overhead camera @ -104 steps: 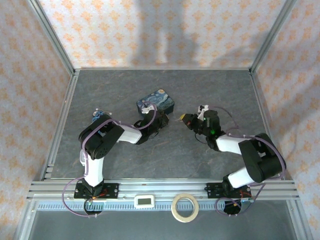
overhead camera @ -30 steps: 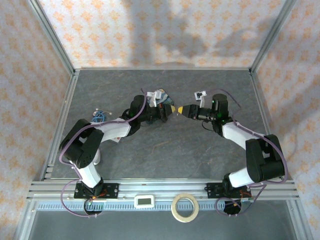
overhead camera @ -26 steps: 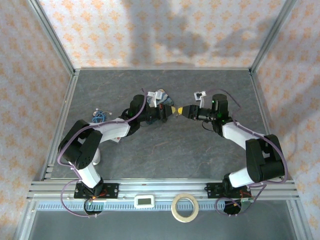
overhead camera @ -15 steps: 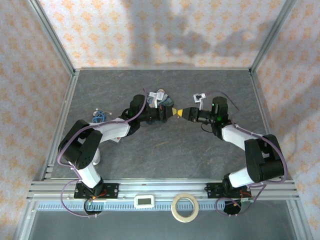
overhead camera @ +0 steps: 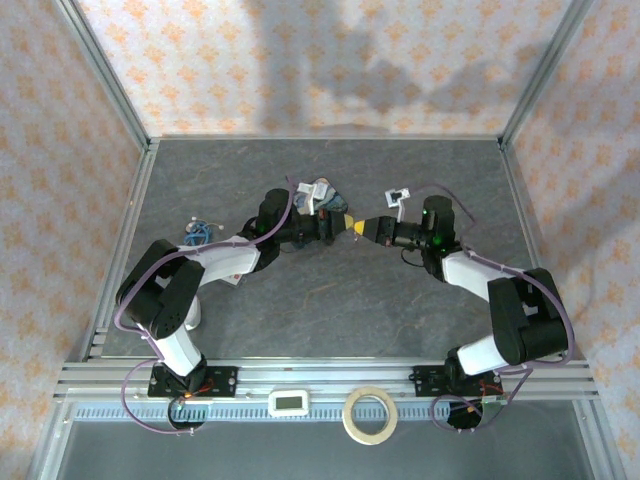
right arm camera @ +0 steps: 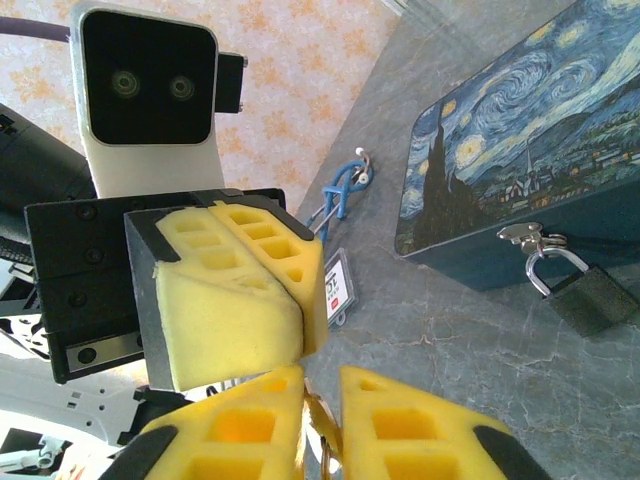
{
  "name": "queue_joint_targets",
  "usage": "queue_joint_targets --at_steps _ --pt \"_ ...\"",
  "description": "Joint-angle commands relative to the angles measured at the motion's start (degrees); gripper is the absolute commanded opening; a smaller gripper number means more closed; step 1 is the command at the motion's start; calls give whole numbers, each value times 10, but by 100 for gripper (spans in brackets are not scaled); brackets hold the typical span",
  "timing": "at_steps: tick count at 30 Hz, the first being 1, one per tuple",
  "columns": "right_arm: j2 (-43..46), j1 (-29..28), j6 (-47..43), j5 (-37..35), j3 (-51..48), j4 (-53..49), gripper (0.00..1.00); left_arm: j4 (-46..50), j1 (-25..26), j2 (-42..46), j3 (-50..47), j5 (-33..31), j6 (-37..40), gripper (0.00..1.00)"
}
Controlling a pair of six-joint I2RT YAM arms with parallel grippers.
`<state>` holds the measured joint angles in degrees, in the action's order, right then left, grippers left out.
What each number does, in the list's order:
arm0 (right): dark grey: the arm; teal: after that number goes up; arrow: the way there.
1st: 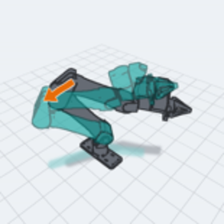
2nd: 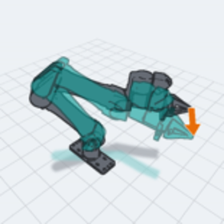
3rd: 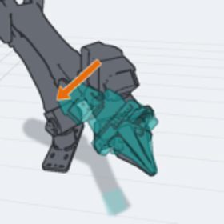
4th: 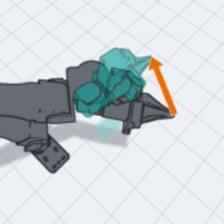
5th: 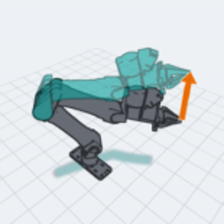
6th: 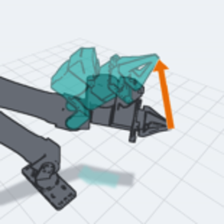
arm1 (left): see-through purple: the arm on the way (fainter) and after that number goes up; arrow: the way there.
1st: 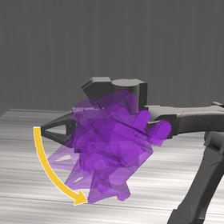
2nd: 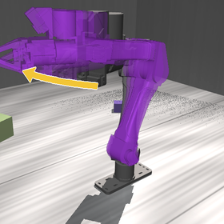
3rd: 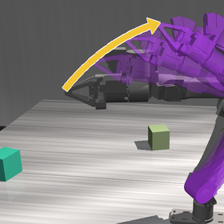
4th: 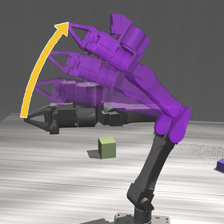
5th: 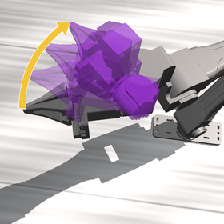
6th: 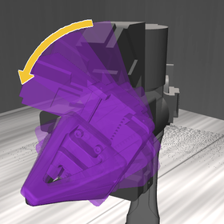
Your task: Unlock a padlock with a key
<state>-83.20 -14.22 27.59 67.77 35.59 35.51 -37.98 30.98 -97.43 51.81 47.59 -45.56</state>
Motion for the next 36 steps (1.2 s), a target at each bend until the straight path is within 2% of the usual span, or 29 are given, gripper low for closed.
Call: queue_joint_targets --at_steps 1,4,6,12,15,16,18,22,27,31,36 --pt "-2 -5 9 11 -6 33 9 -29 -2 22 -6 0 -4 0" --pt "-2 -5 13 11 -6 37 6 -36 -2 24 -10 -3 -8 0" --pt "-3 -6 18 14 -7 43 1 -41 -2 23 -13 -5 -11 0" --pt "2 -6 40 5 -19 81 0 -68 -2 20 -21 -13 -39 0" --pt "3 -5 34 -24 -19 62 0 -53 -5 30 -32 -50 -41 42" --pt "2 -5 32 -35 -20 54 0 -41 -8 38 -39 -75 -41 51" --pt "-3 0 37 -61 -24 44 0 -15 -12 53 -57 -131 -42 59" --pt "-17 13 61 -125 -40 41 0 43 -10 82 -104 -252 -51 59" --pt "-31 18 72 -208 -47 17 0 54 20 79 -146 -337 -76 58" --pt "-30 17 79 -223 -48 18 0 77 56 45 -135 -409 -80 58" --pt "-13 17 80 -229 -51 11 0 79 76 -8 -103 -472 -79 58"
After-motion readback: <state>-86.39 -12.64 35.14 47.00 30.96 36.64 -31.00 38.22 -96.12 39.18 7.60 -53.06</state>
